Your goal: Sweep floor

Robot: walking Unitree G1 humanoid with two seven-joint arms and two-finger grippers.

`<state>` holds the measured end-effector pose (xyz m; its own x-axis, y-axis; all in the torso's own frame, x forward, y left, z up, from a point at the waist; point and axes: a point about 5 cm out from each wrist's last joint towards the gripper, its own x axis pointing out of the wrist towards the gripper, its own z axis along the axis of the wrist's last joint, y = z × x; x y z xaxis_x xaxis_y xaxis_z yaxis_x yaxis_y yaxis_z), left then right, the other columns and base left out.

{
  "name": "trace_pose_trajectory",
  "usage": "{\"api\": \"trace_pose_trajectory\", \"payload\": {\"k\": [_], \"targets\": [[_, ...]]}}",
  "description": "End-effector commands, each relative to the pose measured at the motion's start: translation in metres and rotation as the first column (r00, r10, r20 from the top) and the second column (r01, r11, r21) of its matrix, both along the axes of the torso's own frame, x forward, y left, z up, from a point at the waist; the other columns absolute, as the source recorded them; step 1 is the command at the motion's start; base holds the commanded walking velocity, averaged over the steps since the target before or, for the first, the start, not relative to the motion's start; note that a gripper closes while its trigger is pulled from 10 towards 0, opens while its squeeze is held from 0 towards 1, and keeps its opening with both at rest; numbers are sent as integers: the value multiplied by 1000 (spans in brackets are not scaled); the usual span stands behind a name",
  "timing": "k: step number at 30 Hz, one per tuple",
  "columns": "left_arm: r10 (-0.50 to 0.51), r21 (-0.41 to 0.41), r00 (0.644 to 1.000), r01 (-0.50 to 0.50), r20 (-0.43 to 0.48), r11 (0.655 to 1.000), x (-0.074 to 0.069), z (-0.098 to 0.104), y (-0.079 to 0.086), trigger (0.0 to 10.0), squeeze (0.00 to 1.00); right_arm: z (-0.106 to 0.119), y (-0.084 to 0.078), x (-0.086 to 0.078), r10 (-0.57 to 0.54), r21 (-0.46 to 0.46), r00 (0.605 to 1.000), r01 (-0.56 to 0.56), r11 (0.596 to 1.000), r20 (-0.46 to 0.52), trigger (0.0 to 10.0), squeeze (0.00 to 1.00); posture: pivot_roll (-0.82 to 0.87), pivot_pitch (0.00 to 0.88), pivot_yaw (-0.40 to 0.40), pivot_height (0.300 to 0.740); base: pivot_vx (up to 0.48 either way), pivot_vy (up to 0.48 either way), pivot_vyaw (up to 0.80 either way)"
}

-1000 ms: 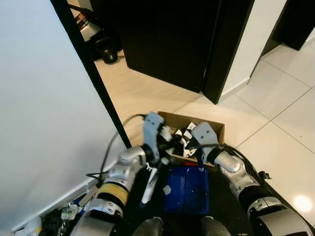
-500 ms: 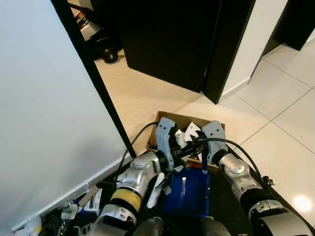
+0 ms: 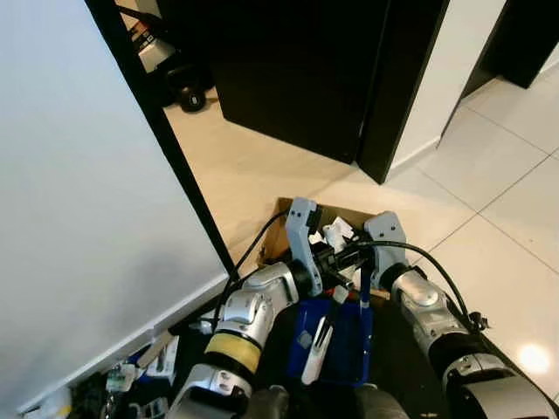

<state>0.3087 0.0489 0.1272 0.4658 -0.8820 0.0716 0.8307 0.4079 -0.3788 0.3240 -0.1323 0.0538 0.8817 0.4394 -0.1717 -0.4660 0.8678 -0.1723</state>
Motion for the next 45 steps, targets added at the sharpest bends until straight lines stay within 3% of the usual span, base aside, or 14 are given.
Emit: {"api": "trace_pose_trajectory", "payload": {"k": [1,2,4,6,9,16,19,21,29,39,45], "targets": [[-10,26,987,6,162,1000,6,24,12,10000,0,-24,-2,-14,-3,-26,993,0,1000,-116,10000,0,120,158,75,740,0,0,0],[-8,44,984,0,180,999,7,25,15,10000,0,-24,-2,-15,-4,-26,993,1,1000,-116,10000,0,120,158,75,740,0,0,0],[51,96,969,-76,243,993,16,36,39,10000,0,-26,-2,-17,-5,-24,993,2,1000,-119,10000,0,130,163,74,740,0,0,0],[51,96,969,-76,243,993,16,36,39,10000,0,-26,-2,-17,-5,-24,993,2,1000,-119,10000,0,130,163,74,740,0,0,0],[97,181,936,-166,338,969,23,44,67,10000,0,-28,-2,-19,-2,-30,993,-1,1000,-120,10000,0,134,166,70,740,0,0,0],[81,248,928,-180,363,952,21,35,76,10000,0,-28,-1,-20,4,-36,993,-8,999,-117,10000,0,131,170,69,740,0,0,0],[66,319,925,-195,374,928,22,21,80,10000,0,-26,-2,-19,5,-38,994,-9,999,-105,10000,0,125,180,70,740,0,0,0],[78,401,919,-243,386,883,30,4,84,10000,0,-21,-1,-16,15,-44,997,-18,999,-74,10000,0,115,191,73,740,0,0,0],[135,407,920,-289,367,867,40,-7,83,10000,0,-11,3,-14,50,-47,999,-50,998,-8,10000,0,73,240,86,740,0,0,0],[204,369,893,-362,402,856,56,5,87,10000,0,16,-1,-9,73,-39,992,-70,997,105,10000,0,-6,340,79,740,0,0,0],[206,351,892,-358,402,865,59,9,85,10000,0,21,-3,-11,81,-40,989,-76,996,122,10000,0,-28,363,73,740,0,0,0]]}}
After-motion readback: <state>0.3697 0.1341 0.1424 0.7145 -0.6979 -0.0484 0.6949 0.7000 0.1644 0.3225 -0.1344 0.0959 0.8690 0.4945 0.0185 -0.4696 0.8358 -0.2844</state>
